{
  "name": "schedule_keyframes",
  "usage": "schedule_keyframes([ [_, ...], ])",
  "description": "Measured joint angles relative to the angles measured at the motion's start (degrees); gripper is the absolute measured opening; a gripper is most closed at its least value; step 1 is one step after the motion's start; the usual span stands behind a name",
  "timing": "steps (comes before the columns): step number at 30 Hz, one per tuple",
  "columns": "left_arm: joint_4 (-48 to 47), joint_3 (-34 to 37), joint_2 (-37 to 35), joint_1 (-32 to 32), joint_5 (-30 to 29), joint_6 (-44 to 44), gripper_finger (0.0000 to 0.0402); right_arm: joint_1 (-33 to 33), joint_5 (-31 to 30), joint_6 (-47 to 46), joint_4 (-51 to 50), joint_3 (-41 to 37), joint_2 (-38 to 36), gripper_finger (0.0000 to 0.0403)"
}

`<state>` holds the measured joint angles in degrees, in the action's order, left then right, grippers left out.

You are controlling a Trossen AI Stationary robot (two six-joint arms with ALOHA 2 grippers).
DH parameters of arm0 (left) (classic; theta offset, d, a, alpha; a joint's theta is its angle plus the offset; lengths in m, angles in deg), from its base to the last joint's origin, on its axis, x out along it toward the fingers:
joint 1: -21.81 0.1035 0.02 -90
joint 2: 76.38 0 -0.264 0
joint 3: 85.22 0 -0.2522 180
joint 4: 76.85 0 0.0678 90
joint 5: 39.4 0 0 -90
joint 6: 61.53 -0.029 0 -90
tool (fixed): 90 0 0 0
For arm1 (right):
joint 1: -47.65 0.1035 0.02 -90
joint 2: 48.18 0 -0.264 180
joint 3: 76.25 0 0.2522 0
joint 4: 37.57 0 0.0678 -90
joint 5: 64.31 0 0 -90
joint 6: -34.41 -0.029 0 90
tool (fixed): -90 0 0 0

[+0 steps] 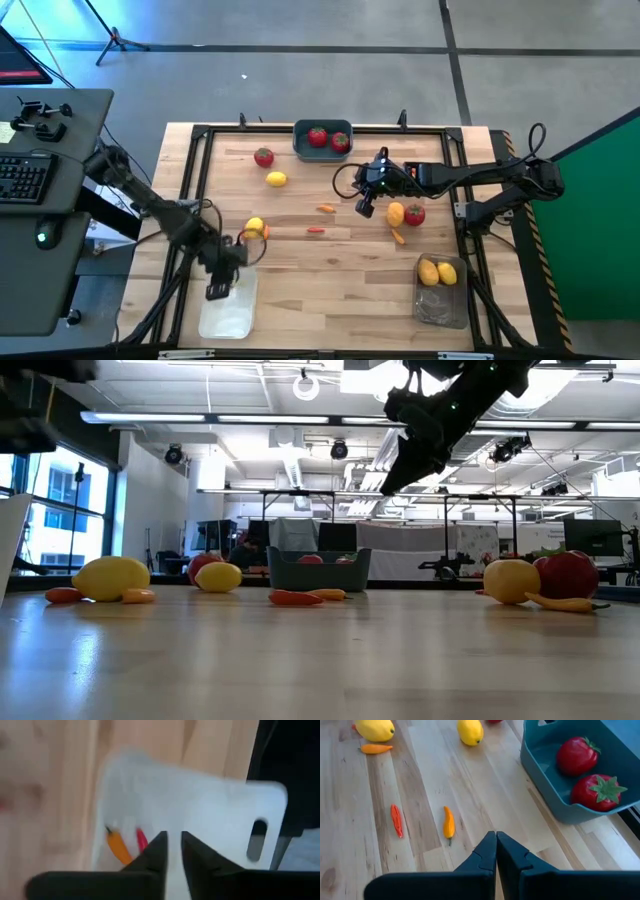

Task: Sort produce into baskets
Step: Put the bottom left yellow lemon into the black transparent bin

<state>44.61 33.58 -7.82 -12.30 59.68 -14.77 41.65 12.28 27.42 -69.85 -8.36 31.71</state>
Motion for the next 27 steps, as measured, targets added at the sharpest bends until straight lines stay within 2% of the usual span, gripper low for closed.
schedule_keyframes([
  [3, -0.03, -0.01, -2.7, 5.92, -0.4, -5.42, 0.0006, 0.0, 0.08, 0.96, 0.71, 0.0, 0.0, 0.0],
  [7, -0.73, -0.02, -4.63, 15.54, -0.11, -12.66, 0.0007, -0.07, 0.1, 1.04, 1.72, 0.0, 0.0, 0.0],
  [11, -4.52, -0.02, -4.61, 26.24, 3.17, -18.71, 0.0003, -0.24, 0.12, 1.04, 3.04, 0.0, 0.0, 0.0],
  [14, -8.3, -0.02, -4.61, 32.79, 4.43, -21.88, 0.0015, -0.5, 0.13, 0.16, 3.82, 0.0, 0.0, 0.0],
  [19, -10.61, -0.02, -3.58, 37.92, 4.15, -18.66, 0.0065, -0.76, 0.12, -0.44, 3.82, 0.02, 0.0, 0.0],
  [27, -12.64, -0.02, 2.79, 36.44, -4.76, -17.01, 0.0181, -0.76, 0.1, 3.47, 4.12, 0.0, 0.0, 0.0],
])
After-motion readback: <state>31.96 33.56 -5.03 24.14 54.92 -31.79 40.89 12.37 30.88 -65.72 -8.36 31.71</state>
